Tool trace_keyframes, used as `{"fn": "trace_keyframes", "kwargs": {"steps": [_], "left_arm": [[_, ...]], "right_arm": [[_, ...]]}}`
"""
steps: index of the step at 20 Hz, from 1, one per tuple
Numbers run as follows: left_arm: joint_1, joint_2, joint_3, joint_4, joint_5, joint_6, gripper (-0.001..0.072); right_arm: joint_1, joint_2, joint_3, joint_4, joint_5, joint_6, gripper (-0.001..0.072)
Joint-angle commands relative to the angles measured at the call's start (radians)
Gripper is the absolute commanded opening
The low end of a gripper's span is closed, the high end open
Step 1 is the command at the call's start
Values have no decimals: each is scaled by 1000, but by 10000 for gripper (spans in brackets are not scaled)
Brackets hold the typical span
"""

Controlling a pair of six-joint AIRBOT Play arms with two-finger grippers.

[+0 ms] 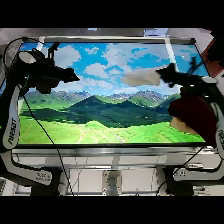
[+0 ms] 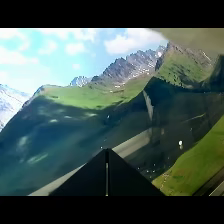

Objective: Fold the shirts.

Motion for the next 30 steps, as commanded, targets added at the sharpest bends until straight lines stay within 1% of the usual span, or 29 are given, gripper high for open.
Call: {"fn": "trace_keyframes", "kwargs": {"steps": [1, 3, 4, 6, 8, 12, 14, 16, 18, 19, 21, 23, 25, 26, 28, 29, 30], "left_arm": [[-1, 1, 0, -1, -17, -5, 14], [-1, 1, 0, -7, -25, -16, 14], [-1, 1, 0, -8, -29, -28, 14], [-1, 1, 0, -13, -43, -31, 14], [-1, 1, 0, -29, -66, -30, 14], [-2, 1, 0, -38, -83, -31, 14], [-2, 1, 0, -39, -85, -31, 14], [-2, 1, 0, -56, -84, -30, 14], [-6, 1, 0, -80, -84, -30, 14], [-9, 1, 0, -82, -84, -29, 14], [-20, 1, 0, -81, -84, -29, 14], [-30, 1, 0, -80, -83, -26, 14], [-37, 1, 0, -79, -83, -26, 14], [-38, 1, 0, -79, -83, -26, 14], [-38, 1, 0, -80, -83, -30, 14], [-38, 1, 0, -81, -89, -30, 14], [-38, 1, 0, -81, -95, -30, 14]], "right_arm": [[-232, 110, 1, -18, -2, 54, 29], [-346, 174, 1, -30, 33, 67, 28], [-397, 205, 1, -68, 60, 102, 28], [-502, 269, 1, -186, 149, 183, 28], [-592, 328, 2, -287, 240, 210, 28], [-759, 414, 74, -539, 447, 214, 28], [-830, 426, 116, -624, 538, 211, 28], [-857, 426, 121, -727, 587, 206, 29], [-832, 426, 93, -855, 593, 206, 32], [-812, 426, 69, -886, 597, 207, 89], [-782, 425, 31, -882, 602, 209, 446], [-771, 427, 30, -862, 598, 242, 449], [-771, 433, 30, -750, 565, 243, 448], [-771, 436, 30, -647, 548, 233, 448], [-771, 436, 30, -393, 535, 172, 447], [-771, 436, 30, -289, 521, 152, 445], [-772, 436, 30, -217, 496, 152, 445]]}}
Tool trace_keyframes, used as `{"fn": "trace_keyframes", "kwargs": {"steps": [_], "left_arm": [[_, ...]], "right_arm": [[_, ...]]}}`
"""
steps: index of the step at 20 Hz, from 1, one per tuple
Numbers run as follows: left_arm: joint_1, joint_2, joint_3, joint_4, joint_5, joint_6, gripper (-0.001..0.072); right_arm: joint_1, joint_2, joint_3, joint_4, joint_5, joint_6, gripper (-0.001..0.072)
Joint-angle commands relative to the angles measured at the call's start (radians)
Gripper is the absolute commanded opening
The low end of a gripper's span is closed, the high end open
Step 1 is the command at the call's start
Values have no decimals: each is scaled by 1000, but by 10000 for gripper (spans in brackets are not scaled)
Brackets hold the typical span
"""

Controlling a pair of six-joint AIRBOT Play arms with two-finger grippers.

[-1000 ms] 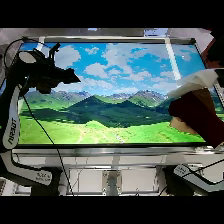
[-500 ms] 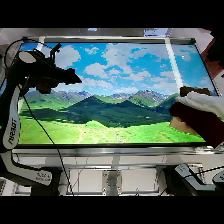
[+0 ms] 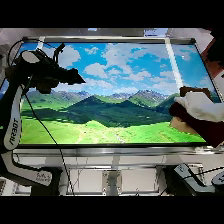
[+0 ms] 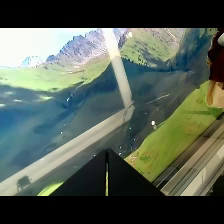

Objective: Fold the shirts.

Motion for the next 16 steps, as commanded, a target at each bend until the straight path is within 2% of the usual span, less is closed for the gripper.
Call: {"fn": "trace_keyframes", "kwargs": {"steps": [1, 3, 10, 12, 16], "left_arm": [[-2, 1, 0, -2, -18, -2, 14], [-2, 1, 0, -2, -32, -5, 14], [-2, 1, 0, -2, -3, -16, 14], [-3, 1, 0, -2, 32, -34, 14], [-3, 1, 0, -2, 72, -106, 14]], "right_arm": [[1, 2, -2, 333, -60, -42, 444], [1, 3, -2, 383, -60, -42, 445], [35, 6, 100, 347, -22, -63, 432], [131, 6, 94, 258, 6, -163, 379], [414, 6, 17, 116, -40, -244, 380]]}}
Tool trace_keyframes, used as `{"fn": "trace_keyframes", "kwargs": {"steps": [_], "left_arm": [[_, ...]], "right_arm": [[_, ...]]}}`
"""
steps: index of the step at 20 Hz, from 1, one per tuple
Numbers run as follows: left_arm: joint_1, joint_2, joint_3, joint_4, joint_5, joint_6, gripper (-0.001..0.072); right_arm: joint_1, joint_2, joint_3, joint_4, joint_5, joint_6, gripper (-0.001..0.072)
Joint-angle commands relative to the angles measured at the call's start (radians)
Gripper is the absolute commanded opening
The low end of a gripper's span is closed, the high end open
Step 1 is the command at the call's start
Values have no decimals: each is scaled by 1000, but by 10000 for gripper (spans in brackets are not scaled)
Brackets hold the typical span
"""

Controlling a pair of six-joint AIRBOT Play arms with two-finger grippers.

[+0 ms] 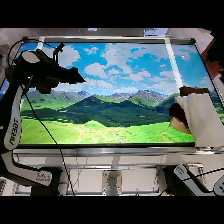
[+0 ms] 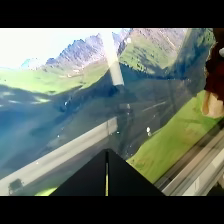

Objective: Fold the shirts.

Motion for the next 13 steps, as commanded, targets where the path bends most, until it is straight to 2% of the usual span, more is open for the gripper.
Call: {"fn": "trace_keyframes", "kwargs": {"steps": [1, 4, 5, 7, 13], "left_arm": [[0, 1, 0, 0, 48, -72, 14], [1, 1, 0, 1, 29, -77, 14], [1, 1, 0, 0, 7, -77, 14], [1, 1, 0, 1, -18, -77, 15], [1, 1, 0, 1, -14, -77, 14]], "right_arm": [[239, 0, -55, -145, -65, -91, 380], [410, 0, -70, -362, -154, -76, 374], [452, 0, -70, -451, -156, -36, 270], [496, 0, -70, -549, -156, -37, 249], [504, 0, -70, -557, -156, -37, 249]]}}
